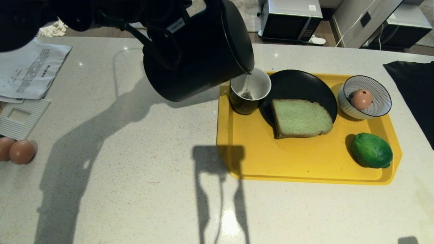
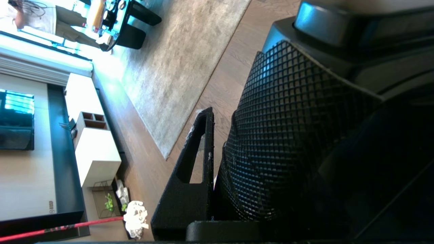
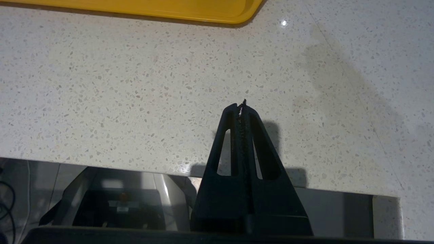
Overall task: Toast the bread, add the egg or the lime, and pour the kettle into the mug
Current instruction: Pour water into a cup
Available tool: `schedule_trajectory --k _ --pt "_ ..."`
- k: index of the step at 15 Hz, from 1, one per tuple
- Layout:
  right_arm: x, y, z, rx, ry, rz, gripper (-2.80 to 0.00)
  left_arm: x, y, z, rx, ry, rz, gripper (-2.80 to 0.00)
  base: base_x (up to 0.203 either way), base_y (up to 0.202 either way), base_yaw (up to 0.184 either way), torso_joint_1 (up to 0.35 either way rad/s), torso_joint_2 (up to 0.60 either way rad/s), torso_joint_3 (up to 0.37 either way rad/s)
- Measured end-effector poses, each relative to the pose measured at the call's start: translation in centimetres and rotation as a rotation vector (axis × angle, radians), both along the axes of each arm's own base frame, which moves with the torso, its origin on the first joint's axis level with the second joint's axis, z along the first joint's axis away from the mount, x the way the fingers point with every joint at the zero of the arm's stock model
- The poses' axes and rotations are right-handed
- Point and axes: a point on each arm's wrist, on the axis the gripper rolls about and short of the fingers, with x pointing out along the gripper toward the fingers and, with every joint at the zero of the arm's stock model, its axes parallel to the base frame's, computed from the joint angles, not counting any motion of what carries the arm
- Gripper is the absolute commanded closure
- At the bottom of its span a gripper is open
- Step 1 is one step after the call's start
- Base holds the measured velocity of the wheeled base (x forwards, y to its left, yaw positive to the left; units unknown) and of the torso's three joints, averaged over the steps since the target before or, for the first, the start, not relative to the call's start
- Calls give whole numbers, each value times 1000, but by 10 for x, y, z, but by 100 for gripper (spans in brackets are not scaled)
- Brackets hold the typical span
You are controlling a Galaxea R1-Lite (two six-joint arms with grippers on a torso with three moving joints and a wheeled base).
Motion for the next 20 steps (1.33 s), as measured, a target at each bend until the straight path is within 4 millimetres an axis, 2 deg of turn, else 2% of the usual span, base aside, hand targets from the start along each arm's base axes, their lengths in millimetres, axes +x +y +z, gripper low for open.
schedule_trajectory --k 10,13,16,20 --pt "0 0 0 0 0 0 0 -3 3 1 -3 10 31 0 0 0 0 0 0 0" --pt "0 0 0 0 0 0 0 -12 18 9 -53 35 45 0 0 0 0 0 0 0" --pt "0 0 0 0 0 0 0 -26 34 10 -182 170 1 0 0 0 0 0 0 0" --pt "0 0 0 0 1 0 0 -46 74 22 -361 199 3 0 0 0 0 0 0 0"
